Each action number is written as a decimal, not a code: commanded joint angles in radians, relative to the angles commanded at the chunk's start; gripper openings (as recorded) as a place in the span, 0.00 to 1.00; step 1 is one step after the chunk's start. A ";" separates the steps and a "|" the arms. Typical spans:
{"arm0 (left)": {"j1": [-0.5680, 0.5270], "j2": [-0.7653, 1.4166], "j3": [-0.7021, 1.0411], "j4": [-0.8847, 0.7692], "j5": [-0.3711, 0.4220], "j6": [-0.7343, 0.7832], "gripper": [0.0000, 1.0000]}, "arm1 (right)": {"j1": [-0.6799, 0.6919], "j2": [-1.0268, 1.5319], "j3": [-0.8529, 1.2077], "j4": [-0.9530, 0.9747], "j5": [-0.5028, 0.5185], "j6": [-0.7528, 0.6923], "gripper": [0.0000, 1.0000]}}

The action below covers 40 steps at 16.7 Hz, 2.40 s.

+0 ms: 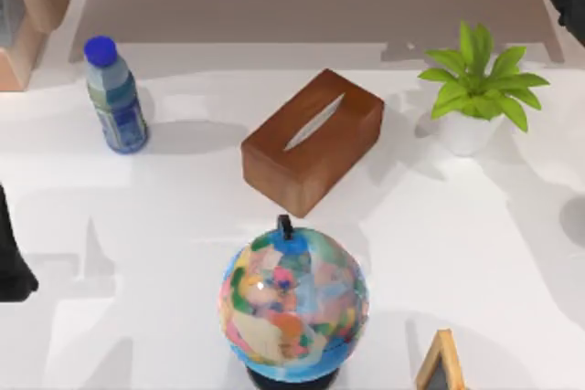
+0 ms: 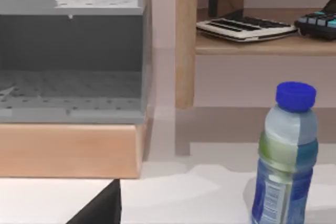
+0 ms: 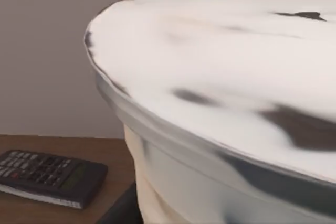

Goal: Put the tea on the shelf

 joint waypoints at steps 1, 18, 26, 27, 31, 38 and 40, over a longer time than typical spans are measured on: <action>0.000 0.000 0.000 0.000 0.000 0.000 1.00 | 0.018 0.014 0.036 -0.040 0.038 0.001 0.00; 0.000 0.000 0.000 0.000 0.000 0.000 1.00 | 0.056 0.132 0.218 -0.164 0.174 0.001 0.00; 0.000 0.000 0.000 0.000 0.000 0.000 1.00 | 0.038 0.228 0.287 -0.124 0.158 -0.002 0.00; 0.000 0.000 0.000 0.000 0.000 0.000 1.00 | 0.038 0.228 0.287 -0.124 0.158 -0.002 0.00; 0.000 0.000 0.000 0.000 0.000 0.000 1.00 | 0.038 0.228 0.287 -0.124 0.158 -0.002 0.30; 0.000 0.000 0.000 0.000 0.000 0.000 1.00 | 0.038 0.228 0.287 -0.124 0.158 -0.002 0.83; 0.000 0.000 0.000 0.000 0.000 0.000 1.00 | 0.038 0.228 0.287 -0.124 0.158 -0.002 0.98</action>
